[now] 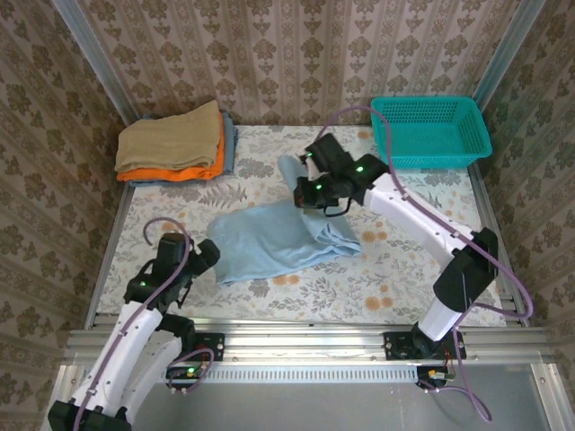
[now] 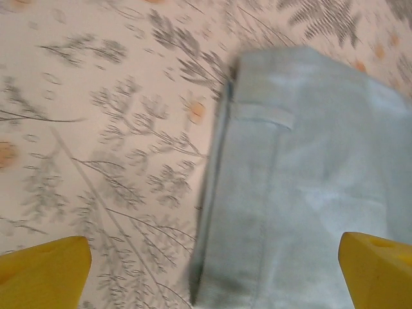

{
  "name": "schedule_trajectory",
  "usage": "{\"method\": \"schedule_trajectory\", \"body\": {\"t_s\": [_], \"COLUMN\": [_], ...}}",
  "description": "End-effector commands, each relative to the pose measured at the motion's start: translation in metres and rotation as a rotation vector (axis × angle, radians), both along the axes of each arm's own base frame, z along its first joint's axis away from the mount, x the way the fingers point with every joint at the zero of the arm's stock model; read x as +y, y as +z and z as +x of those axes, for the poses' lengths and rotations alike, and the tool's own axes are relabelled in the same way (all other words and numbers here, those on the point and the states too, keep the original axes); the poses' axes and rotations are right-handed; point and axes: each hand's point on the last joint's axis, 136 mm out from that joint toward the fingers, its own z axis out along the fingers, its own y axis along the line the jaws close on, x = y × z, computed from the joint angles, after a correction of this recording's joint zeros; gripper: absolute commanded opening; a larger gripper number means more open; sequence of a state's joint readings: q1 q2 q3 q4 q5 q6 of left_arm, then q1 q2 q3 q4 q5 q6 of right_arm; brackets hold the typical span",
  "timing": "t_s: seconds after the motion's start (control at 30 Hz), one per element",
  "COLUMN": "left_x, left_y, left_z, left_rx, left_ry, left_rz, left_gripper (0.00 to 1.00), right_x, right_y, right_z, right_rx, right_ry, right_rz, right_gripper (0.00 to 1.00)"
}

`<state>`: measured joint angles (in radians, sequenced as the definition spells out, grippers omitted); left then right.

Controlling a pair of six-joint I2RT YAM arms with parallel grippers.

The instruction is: Fold and stack the trousers

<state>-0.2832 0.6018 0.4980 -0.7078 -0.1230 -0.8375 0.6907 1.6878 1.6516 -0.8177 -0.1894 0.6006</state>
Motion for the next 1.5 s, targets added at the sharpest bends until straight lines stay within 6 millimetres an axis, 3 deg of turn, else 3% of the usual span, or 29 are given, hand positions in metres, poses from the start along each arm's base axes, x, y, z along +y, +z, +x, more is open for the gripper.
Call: {"method": "schedule_trajectory", "body": {"t_s": [0.0,0.13,0.33,0.5,0.6,0.77,0.93,1.07,1.3,1.47], "left_x": [0.008,0.006,0.004,-0.004,-0.005,-0.009,0.001,0.007,-0.005,-0.031], "left_y": [-0.018,-0.039,-0.051,-0.081,-0.090,-0.068,-0.031,-0.020,-0.048,-0.074], "left_z": [-0.013,-0.012,-0.009,-0.014,-0.017,-0.011,-0.007,0.005,0.029,0.031], "left_rx": [0.118,0.183,0.169,0.219,0.245,0.193,0.128,0.106,0.171,0.244], "left_ry": [-0.003,0.002,-0.006,-0.046,-0.050,-0.064,-0.043,-0.013,-0.072,-0.158], "left_rz": [0.022,0.005,-0.010,-0.039,-0.044,-0.057,-0.007,0.015,0.039,0.038], "left_gripper": [1.00,1.00,0.97,0.93,0.93,0.93,0.96,0.98,0.95,0.88], "right_x": [0.034,0.076,0.118,0.129,0.121,0.070,-0.016,-0.089,-0.200,-0.250], "right_y": [0.016,0.021,0.022,0.032,0.040,0.051,0.043,0.040,0.036,0.028], "right_z": [0.002,-0.010,-0.016,-0.012,-0.009,-0.001,0.002,0.000,-0.001,0.012], "right_rx": [-0.041,-0.052,-0.063,-0.090,-0.121,-0.159,-0.141,-0.137,-0.155,-0.155], "right_ry": [-0.022,0.025,0.068,0.062,0.048,-0.018,-0.136,-0.244,-0.402,-0.484], "right_rz": [0.047,0.080,0.076,0.097,0.079,0.044,0.014,0.006,-0.044,-0.118], "right_gripper": [0.00,0.00,0.00,0.00,0.00,0.00,0.00,0.00,0.00,0.00]}}
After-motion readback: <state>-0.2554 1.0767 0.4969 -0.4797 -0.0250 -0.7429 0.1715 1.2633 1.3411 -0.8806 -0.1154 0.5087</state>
